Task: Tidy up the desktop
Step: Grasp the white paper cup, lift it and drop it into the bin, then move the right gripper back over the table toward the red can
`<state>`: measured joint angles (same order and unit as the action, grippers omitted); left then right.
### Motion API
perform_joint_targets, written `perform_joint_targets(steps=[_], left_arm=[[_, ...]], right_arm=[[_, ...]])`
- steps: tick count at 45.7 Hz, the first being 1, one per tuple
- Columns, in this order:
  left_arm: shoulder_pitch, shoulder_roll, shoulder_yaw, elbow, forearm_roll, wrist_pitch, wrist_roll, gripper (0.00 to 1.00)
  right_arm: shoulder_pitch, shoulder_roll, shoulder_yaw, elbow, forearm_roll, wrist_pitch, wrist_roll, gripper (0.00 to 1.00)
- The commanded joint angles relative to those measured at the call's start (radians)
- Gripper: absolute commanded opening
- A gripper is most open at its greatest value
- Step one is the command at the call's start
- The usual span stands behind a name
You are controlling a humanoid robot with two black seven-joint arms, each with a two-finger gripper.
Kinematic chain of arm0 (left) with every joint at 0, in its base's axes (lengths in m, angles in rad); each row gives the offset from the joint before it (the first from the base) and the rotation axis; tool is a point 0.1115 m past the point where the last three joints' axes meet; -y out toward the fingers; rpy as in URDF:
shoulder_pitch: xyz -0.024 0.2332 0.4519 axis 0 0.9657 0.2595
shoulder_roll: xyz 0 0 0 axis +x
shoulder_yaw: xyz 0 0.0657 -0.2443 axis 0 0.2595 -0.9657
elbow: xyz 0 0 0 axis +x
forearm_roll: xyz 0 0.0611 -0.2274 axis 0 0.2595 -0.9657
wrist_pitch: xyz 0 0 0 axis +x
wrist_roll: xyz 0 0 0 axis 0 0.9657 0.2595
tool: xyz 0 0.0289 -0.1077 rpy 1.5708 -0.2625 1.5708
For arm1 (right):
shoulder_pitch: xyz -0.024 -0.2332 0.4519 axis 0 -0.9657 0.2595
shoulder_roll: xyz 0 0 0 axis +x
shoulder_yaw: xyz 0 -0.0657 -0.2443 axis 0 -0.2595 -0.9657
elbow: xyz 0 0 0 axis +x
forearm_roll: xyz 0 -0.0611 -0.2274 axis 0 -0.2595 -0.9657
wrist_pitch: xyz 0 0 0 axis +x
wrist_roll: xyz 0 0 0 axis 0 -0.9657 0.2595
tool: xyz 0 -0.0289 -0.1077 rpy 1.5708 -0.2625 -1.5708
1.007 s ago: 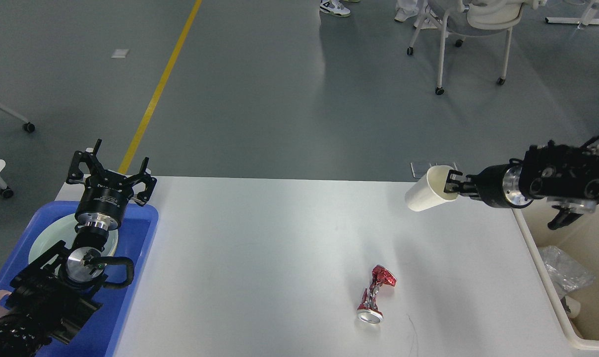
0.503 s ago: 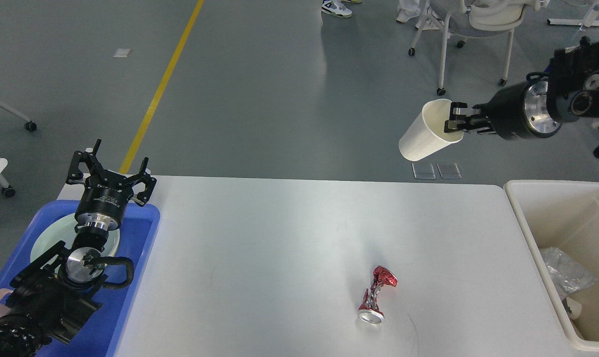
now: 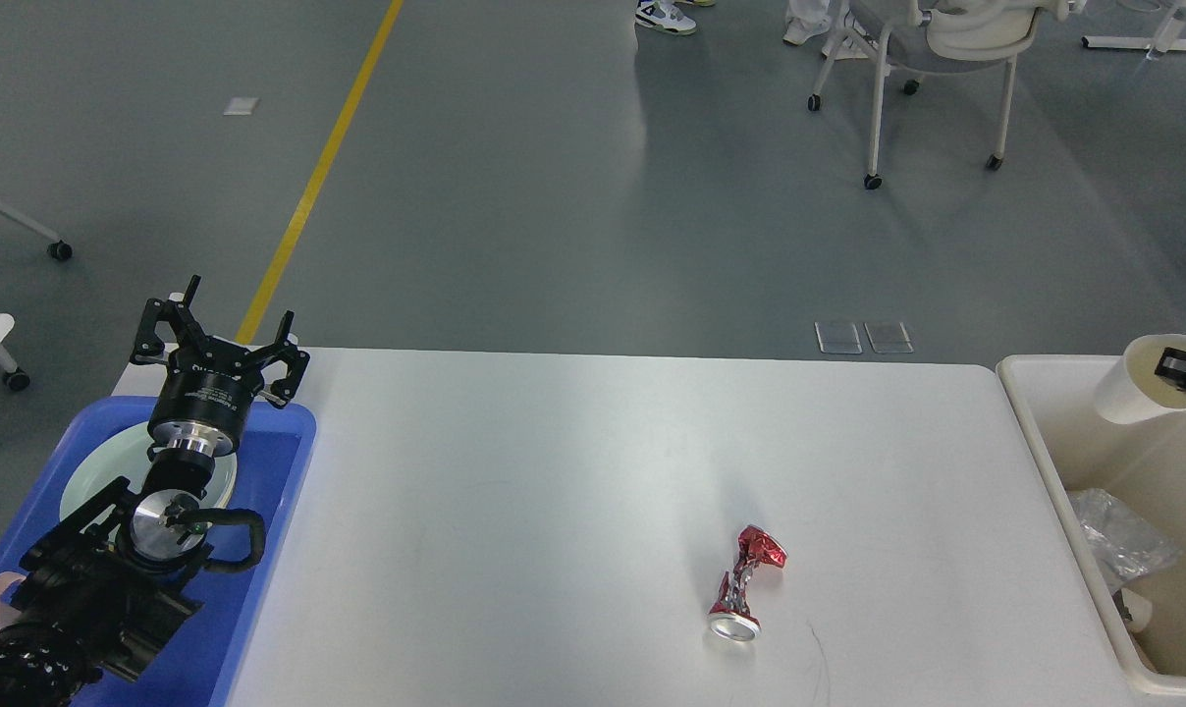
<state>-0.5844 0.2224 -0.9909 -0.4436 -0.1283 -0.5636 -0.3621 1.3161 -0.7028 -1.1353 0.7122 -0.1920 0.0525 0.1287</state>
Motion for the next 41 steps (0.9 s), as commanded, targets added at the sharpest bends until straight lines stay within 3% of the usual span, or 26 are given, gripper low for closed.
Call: perform_joint_targets(steps=[1,9,18,19,20,21,22,23,41], left_arm=[[0.0,0.0,0.0,0.0,-0.001,0.001,0.0,0.98],[0.0,0.0,0.0,0.0,0.001,-0.001,0.0,0.98],[0.0,0.0,0.0,0.0,-0.001,0.001,0.0,0.98],[0.0,0.0,0.0,0.0,0.001,0.001,0.0,0.98],[0.0,0.0,0.0,0.0,0.001,0.001,0.0,0.98],[0.0,0.0,0.0,0.0,-0.001,0.001,0.0,0.98],[0.0,0.0,0.0,0.0,-0.001,0.001,0.0,0.98],[0.0,0.0,0.0,0.0,-0.001,0.001,0.0,0.98],[0.0,0.0,0.0,0.0,0.001,0.001,0.0,0.98]], right_arm=[[-0.295,0.035,0.051,-0.276,0.135,-0.1,-0.003,0.0],[-0.609,0.169,0.1,-0.64,0.31,-0.111,-0.015,0.0],[-0.684,0.22,0.107,-0.669,0.338,-0.152,-0.023,0.0],[-0.684,0.223,0.111,-0.666,0.338,-0.151,-0.023,0.31],[-0.684,0.226,0.112,-0.668,0.338,-0.151,-0.023,0.89],[-0.686,0.227,0.114,-0.666,0.338,-0.148,-0.023,1.0],[-0.686,0.229,0.114,-0.668,0.338,-0.151,-0.023,0.94],[-0.684,0.229,0.114,-0.668,0.338,-0.149,-0.023,1.0],[-0.592,0.272,0.112,-0.68,0.338,-0.146,-0.024,1.0]])
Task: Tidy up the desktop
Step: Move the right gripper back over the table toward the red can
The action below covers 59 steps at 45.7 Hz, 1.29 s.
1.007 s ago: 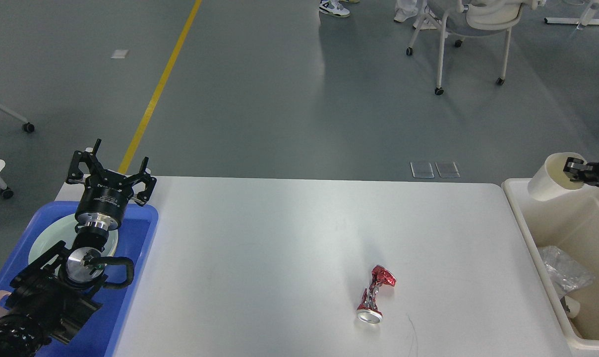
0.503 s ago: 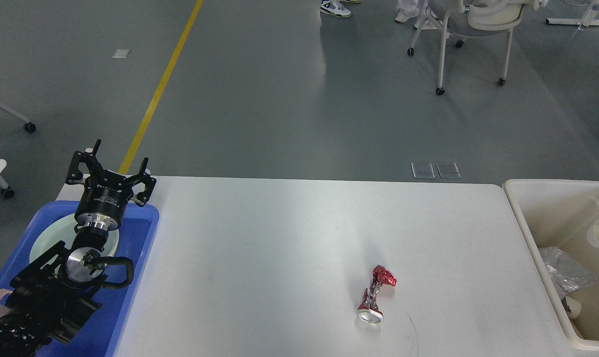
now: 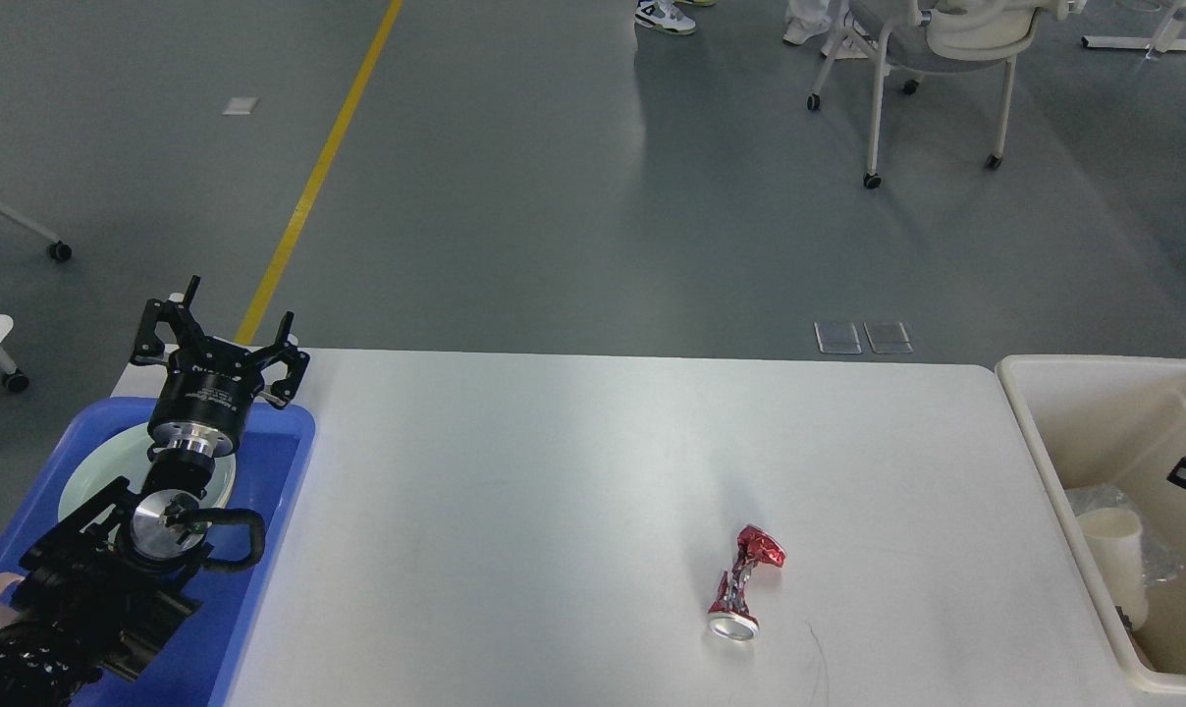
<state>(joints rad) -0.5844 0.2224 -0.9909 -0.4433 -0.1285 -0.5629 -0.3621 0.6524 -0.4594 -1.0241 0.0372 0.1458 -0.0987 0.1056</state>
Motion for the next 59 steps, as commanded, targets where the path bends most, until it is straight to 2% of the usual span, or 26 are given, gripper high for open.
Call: perform_joint_targets(steps=[1,11,21,25,34,39,48,59], left_arm=[[0.0,0.0,0.0,0.0,0.001,0.0,0.0,0.98],[0.0,0.0,0.0,0.0,0.001,-0.002,0.0,0.98],[0.0,0.0,0.0,-0.002,0.0,0.0,0.002,0.98],[0.0,0.0,0.0,-0.002,0.0,-0.002,0.002,0.98],[0.0,0.0,0.0,-0.002,0.0,0.0,0.002,0.98],[0.0,0.0,0.0,0.0,0.001,0.0,0.002,0.98],[0.0,0.0,0.0,-0.002,0.0,-0.002,0.002,0.98],[0.0,0.0,0.0,-0.002,0.001,-0.002,0.002,0.98]], right_arm=[[0.099,0.036,0.001,-0.005,0.0,0.008,-0.001,1.0],[0.347,0.065,-0.008,0.02,-0.011,0.031,-0.001,1.0],[0.699,0.054,-0.004,0.237,-0.015,0.356,0.003,1.0],[0.809,0.047,-0.002,0.445,-0.015,0.393,0.003,1.0],[1.096,-0.007,0.009,1.143,-0.028,0.389,0.008,1.0],[1.185,-0.015,0.019,1.352,-0.023,0.382,0.011,1.0],[1.161,-0.03,0.022,1.368,-0.029,0.366,0.009,1.0],[0.916,0.042,0.079,1.29,-0.009,0.205,0.013,1.0]])
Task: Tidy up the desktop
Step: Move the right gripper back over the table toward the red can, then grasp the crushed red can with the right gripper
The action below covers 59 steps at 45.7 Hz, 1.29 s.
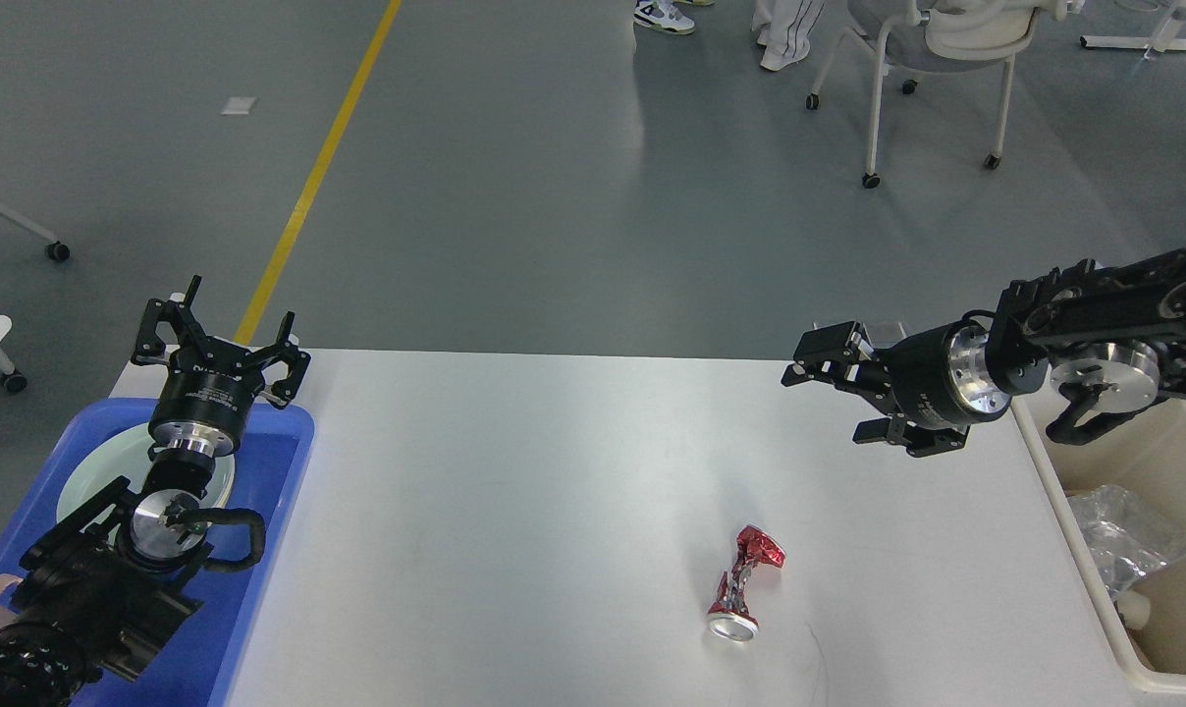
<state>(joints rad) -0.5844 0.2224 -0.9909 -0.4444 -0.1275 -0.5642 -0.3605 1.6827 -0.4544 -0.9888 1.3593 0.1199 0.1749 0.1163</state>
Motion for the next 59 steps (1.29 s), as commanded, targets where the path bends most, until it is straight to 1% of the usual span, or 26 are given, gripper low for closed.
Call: perform_joint_targets(steps=[1,6,10,19,34,44,47,48,49,51,54,57,59], left_arm=[[0.0,0.0,0.0,0.0,0.0,0.0,-0.002,0.98],[0.0,0.0,0.0,0.0,0.0,0.0,0.0,0.98],[0.0,0.0,0.0,0.0,-0.001,0.0,0.0,0.98],[0.0,0.0,0.0,0.0,0.0,0.0,0.0,0.98],[0.0,0.0,0.0,0.0,0.0,0.0,0.0,0.98],[0.0,0.0,0.0,0.0,-0.001,0.0,0.0,0.98],[0.0,0.0,0.0,0.0,0.0,0.0,0.0,0.98],[0.0,0.0,0.0,0.0,0.0,0.0,0.0,0.98],[0.0,0.0,0.0,0.0,0.0,0.0,0.0,0.98],[0.0,0.0,0.0,0.0,0.0,0.0,0.0,0.98],[0.0,0.0,0.0,0.0,0.0,0.0,0.0,0.98],[0.0,0.0,0.0,0.0,-0.001,0.0,0.0,0.98],[0.0,0.0,0.0,0.0,0.0,0.0,0.0,0.98]], right_arm=[[-0.136,0.046,0.057,-0.032,0.018,-0.077,0.002,1.0],[-0.224,0.088,0.097,-0.037,0.044,-0.135,0.002,1.0],[-0.261,0.111,0.11,-0.039,0.052,-0.169,0.006,1.0],[-0.319,0.146,0.19,-0.045,0.073,-0.17,0.02,1.0],[-0.417,0.232,0.2,-0.109,0.084,-0.176,0.023,1.0],[-0.463,0.255,0.225,-0.149,0.086,-0.226,0.026,1.0],[-0.48,0.261,0.237,-0.155,0.086,-0.248,0.04,0.95],[-0.488,0.264,0.239,-0.158,0.086,-0.259,0.051,0.9],[-0.501,0.272,0.239,-0.161,0.084,-0.285,0.075,0.73],[-0.511,0.276,0.24,-0.163,0.084,-0.308,0.094,0.61],[-0.521,0.286,0.242,-0.164,0.084,-0.334,0.108,0.52],[-0.529,0.303,0.245,-0.164,0.084,-0.348,0.108,0.48],[-0.532,0.306,0.245,-0.164,0.084,-0.35,0.108,0.42]])
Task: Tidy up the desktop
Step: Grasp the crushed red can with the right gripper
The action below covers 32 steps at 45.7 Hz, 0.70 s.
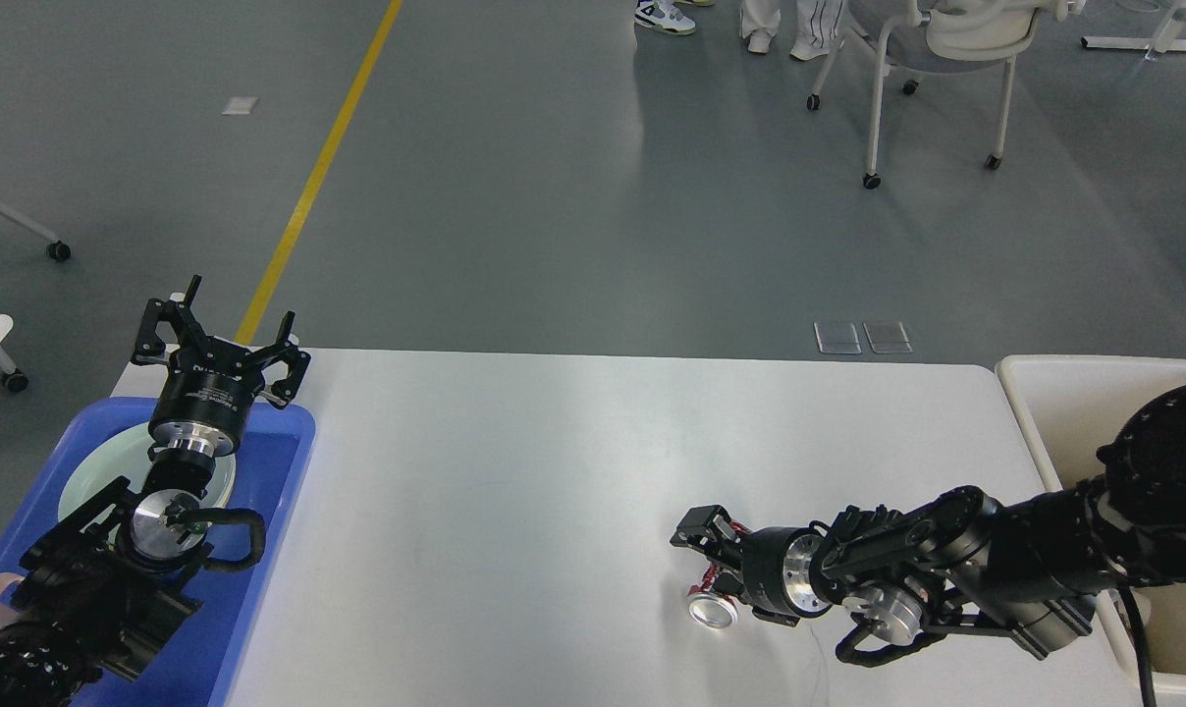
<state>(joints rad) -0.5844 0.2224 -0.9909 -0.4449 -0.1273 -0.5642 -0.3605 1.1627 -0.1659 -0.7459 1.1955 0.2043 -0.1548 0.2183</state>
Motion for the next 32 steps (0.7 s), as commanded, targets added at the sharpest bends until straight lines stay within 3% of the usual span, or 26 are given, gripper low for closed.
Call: perform_joint_targets(steps=[1,18,23,32], left_arm=[[0.0,0.0,0.0,0.0,-0.002,0.001,0.0,0.98],[0.0,0.0,0.0,0.0,0.0,0.0,0.0,0.98],[0.0,0.0,0.0,0.0,-0.002,0.0,0.0,0.98],[0.0,0.0,0.0,0.0,0.0,0.0,0.0,0.98]], right_arm=[[-0.012,0.017,0.002,-0.001,0.0,-0.02,0.006,0.41],[0.011,-0.003,0.0,-0.002,0.0,-0.02,0.006,0.44],[0.026,-0.007,-0.007,-0.002,0.0,-0.02,0.006,0.64],[0.066,-0.052,-0.016,0.003,-0.006,-0.009,0.004,0.79]])
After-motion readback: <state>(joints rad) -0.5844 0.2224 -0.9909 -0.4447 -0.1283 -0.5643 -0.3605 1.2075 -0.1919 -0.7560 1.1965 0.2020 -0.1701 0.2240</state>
